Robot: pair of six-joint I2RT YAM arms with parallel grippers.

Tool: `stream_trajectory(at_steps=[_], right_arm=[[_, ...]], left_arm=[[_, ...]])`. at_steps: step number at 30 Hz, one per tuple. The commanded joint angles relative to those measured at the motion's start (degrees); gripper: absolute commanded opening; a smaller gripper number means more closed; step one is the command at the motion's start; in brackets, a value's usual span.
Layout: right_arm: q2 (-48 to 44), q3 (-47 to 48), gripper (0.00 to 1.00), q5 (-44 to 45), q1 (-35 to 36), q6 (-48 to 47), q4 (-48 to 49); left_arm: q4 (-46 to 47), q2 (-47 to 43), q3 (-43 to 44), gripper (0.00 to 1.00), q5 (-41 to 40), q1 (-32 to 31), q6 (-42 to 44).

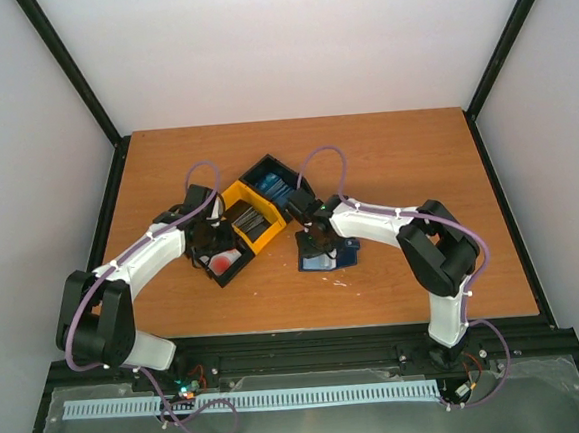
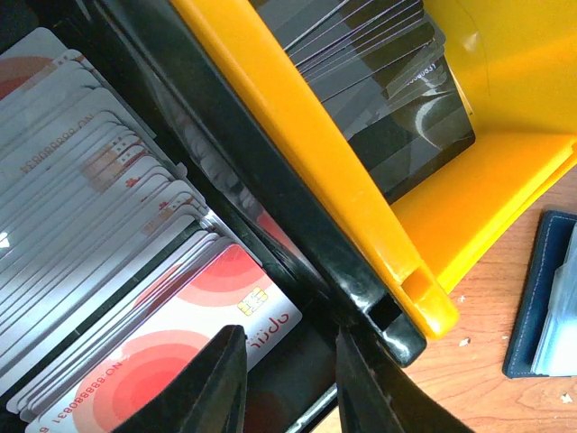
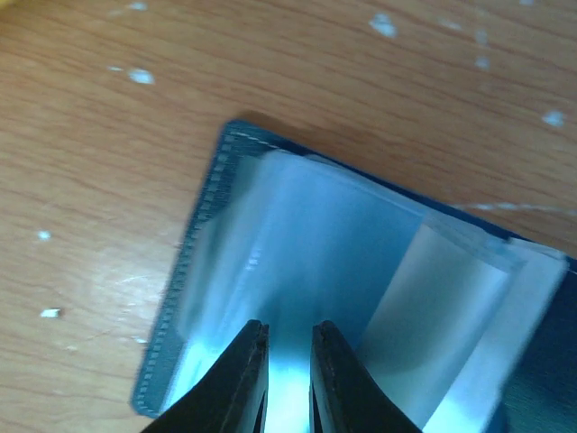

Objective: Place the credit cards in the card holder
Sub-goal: Move the storage box to the center of the board.

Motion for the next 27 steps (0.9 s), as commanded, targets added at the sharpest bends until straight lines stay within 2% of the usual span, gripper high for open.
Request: stream_trajectory(at_steps=[1,8,15,22,27], right_arm=[[-1.3,0.1,0.15,7.3,0.3,4.5,-4.6],[-0.6,1.4,0.16,15.7,0.3,9.5,-11.0],[-0.5,2.4,0.24,19.9,0.3,12.1,-15.8],[-0.9,1.9,0.29,20.0,0.0,14.1,-18.6],[-4.9,-3.0,0.43,13.4,-1.7,12.3,-14.8]], left_arm=[[1.2,-0.5,1.1,0.3,0.8,0.3,1.3],[-4.4,-1.0,3.7,0.35,-2.9,0.3,-0.7],[-11.5,-1.2,5.5,0.43,-6.5,0.3,-3.6],[-12.2,-1.1,5.9,0.43,-6.0,0.3,-3.6],[-13.5,-0.6,5.7,0.44,-5.8,0.3,-3.5]])
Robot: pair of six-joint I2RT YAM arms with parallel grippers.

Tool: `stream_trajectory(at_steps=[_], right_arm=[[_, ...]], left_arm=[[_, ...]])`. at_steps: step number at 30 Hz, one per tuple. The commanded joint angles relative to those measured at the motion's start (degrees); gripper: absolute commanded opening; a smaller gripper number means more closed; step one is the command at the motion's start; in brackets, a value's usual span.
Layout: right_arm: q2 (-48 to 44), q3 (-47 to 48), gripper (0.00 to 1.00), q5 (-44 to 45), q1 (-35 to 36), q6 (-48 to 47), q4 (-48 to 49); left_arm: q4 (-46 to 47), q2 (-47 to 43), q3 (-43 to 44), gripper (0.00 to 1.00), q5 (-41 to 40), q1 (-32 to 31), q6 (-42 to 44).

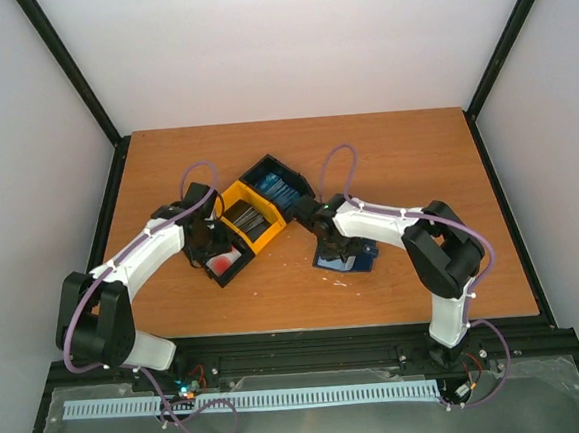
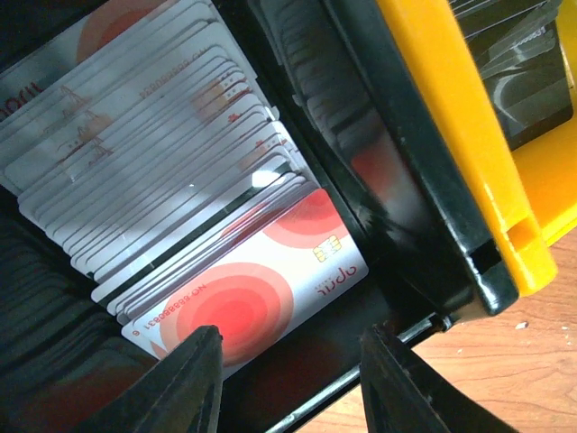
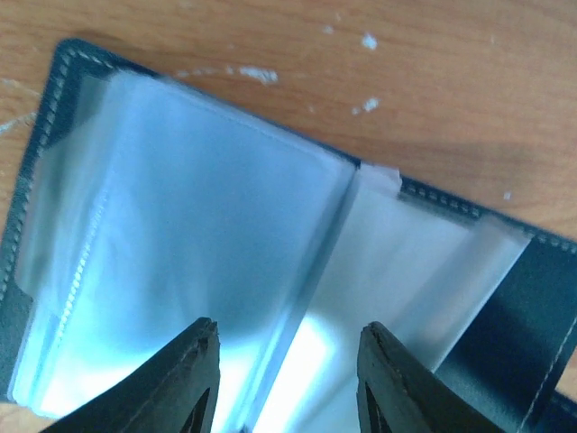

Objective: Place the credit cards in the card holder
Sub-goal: Move the card holder to the center of the board.

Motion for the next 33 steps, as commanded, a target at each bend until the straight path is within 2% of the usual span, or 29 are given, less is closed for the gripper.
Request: stream_trajectory(at_steps=[1,5,12,16,23,29,33], right_arm=[[-5.2,-4.8,0.45,-6.4,-2.1,-0.5,3.5],[-5.6,-7.8,0.51,-12.8,-5.4,-2.1,7.4],[-3.4,-10.7,0.61,-17.8,-9.0,-7.7,13.2],[-2.7,-14.3,0.61,-20.3,-11.7,-18.0,19.9],[1.1,-10.9,0.59,-21.5,-12.6,-32.2,24.4],[4.3,-6.6,0.57,-22.1,-13.2,-36.8,26.3],[3.4,-6.6,0.58,-23.6,-13.4,-36.1,26.4]], left_arm=[[-2.7,-0.4,2.0,0.44,-0.4,0.3,-0.7],[-2.4,-0.2,1.6,0.45,-0.5,0.3,-0.6],[-1.9,0.8,1.8,0.47,-0.3,0.3,-1.1],[-1.7,1.2,1.6,0.47,-0.1,0.3,-1.2],[-2.7,2.3,2.1,0.46,-1.1,0.3,-1.8],[-2.0,5.0,3.1,0.39,-2.1,0.3,-0.4],[-1.4,7.6,3.8,0.4,-3.3,0.3,2.3]])
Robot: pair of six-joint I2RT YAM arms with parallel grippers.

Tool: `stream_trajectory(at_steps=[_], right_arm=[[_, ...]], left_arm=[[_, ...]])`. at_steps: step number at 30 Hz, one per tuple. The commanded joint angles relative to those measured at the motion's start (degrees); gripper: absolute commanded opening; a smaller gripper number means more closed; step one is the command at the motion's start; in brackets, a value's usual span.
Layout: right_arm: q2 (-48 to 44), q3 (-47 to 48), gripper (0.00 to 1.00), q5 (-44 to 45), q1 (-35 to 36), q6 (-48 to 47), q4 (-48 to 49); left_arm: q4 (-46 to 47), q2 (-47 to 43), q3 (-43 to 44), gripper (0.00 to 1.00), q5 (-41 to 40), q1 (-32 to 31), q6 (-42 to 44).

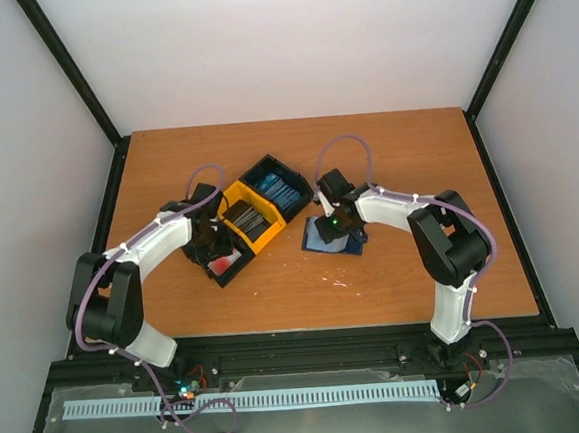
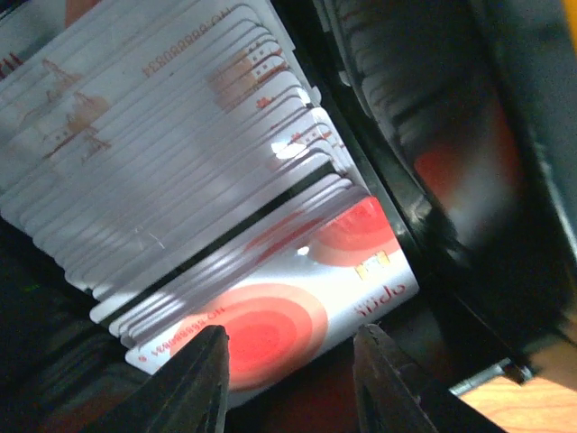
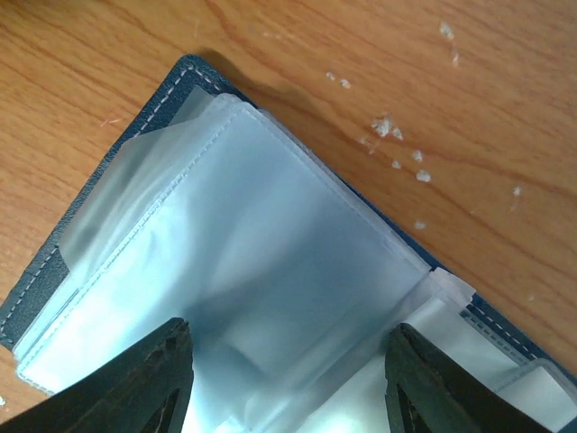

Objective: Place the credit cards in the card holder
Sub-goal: Move the card holder to the center of the board.

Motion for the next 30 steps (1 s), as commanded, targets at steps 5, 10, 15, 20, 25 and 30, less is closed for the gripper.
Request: stream_trajectory(at_steps=[5,10,15,20,25,30], right_arm=[[0.9,-2.6,0.58,-2.2,-0.5,-1.1,0.8],[-0.5,-3.1,0.58,-2.9,-0.6,0.1,0.0],[-2.1,-3.8,0.58,-3.8,-0.6,0.9,-0.2],[-3.1,-3.6,0.58,-4.2,-0.6,1.4,-0.5],[-3.2,-3.0,0.58,-2.9,-0.6,1.3,-1.2],[-3.3,-3.1,0.58,-2.0,-0.6,1.6,-1.3]], left_arm=[[2.0,3.1,1.4,0.43,-2.5,0.3,3.6],[3.7,4.7,1.2,0.47,-2.3,0.3,5.0],[4.3,6.2,1.4,0.47,-4.6,0.3,7.3],[4.7,6.5,1.4,0.48,-5.1,0.3,8.8],[4.1,6.6,2.1,0.44,-3.2,0.3,8.6],[2.9,5.9,3.1,0.33,0.7,0.3,8.2]])
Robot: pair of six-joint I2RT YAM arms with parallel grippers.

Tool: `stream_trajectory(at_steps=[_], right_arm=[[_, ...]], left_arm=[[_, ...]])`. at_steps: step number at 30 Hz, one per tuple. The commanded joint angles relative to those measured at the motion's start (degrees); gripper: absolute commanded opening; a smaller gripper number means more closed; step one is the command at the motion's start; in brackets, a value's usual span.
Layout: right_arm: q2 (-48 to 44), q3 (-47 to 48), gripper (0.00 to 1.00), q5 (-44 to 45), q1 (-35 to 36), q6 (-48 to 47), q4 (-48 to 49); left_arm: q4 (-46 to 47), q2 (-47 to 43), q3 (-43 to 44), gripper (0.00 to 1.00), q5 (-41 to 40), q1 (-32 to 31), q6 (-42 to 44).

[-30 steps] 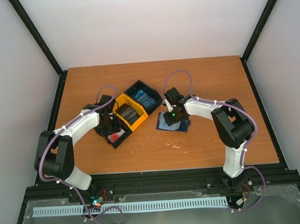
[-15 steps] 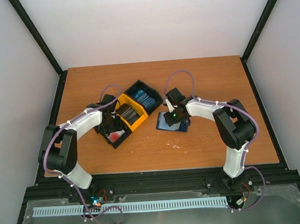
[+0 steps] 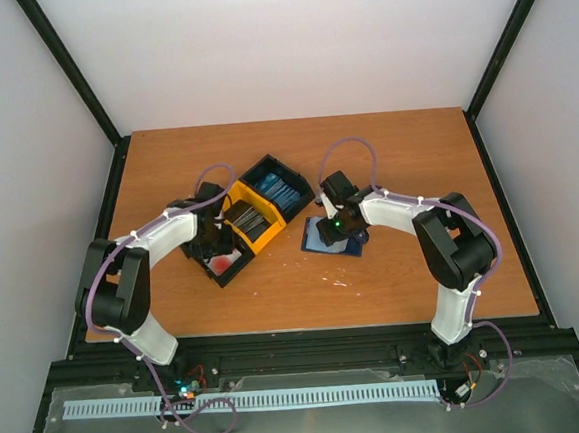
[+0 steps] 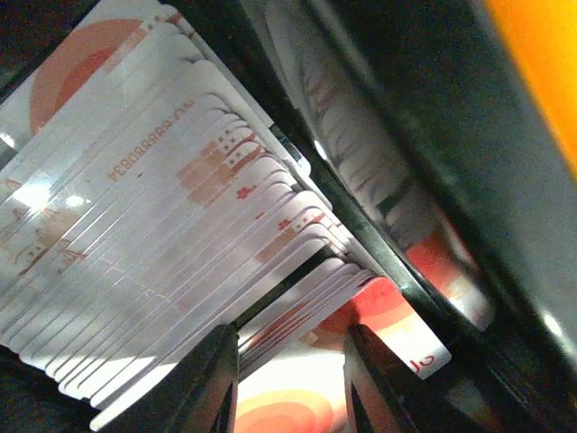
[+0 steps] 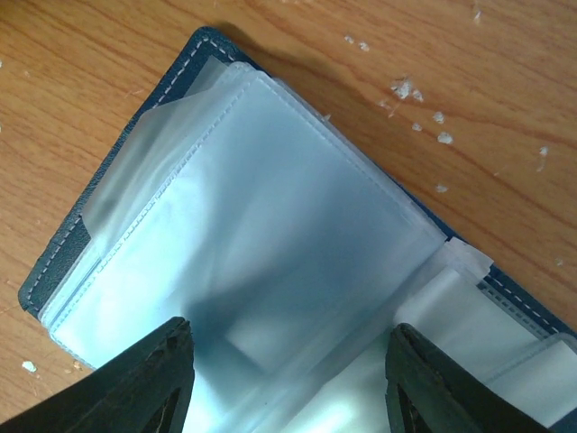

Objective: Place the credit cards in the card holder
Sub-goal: Move the card holder to the center of the board, then pick up the credit card from the storage box.

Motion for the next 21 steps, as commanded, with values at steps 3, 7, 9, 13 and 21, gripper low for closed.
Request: stream_trajectory(at_steps=[3,7,9,13,21], right_arm=[[-1.0,-0.6,0.58,1.3,-0.2,0.7,-2.4],[-0.8,-0.6,0.58,1.4,-0.2,1.0,-2.2],[-0.7,-0.6,0.58,1.6,-0.2,1.2,-2.2],[-0.6,-0.6,0.58,2.2,-0.2,1.2,-2.1],[-0.6,-0.9,0.58,1.8,-0.2,1.5,-2.2]], left_arm=[[-4.0,-0.4,3.6,0.32,2.8,0.3,0.2],[-6.2,-1.8,5.4,0.33,3.1,0.3,0.0],[-6.5,-2.0,5.5,0.33,4.8,0.3,0.1],[-6.0,-2.5,3.4,0.3,6.3,0.3,0.1],[-4.9,-2.3,3.2,0.42,2.2,0.3,-0.1]])
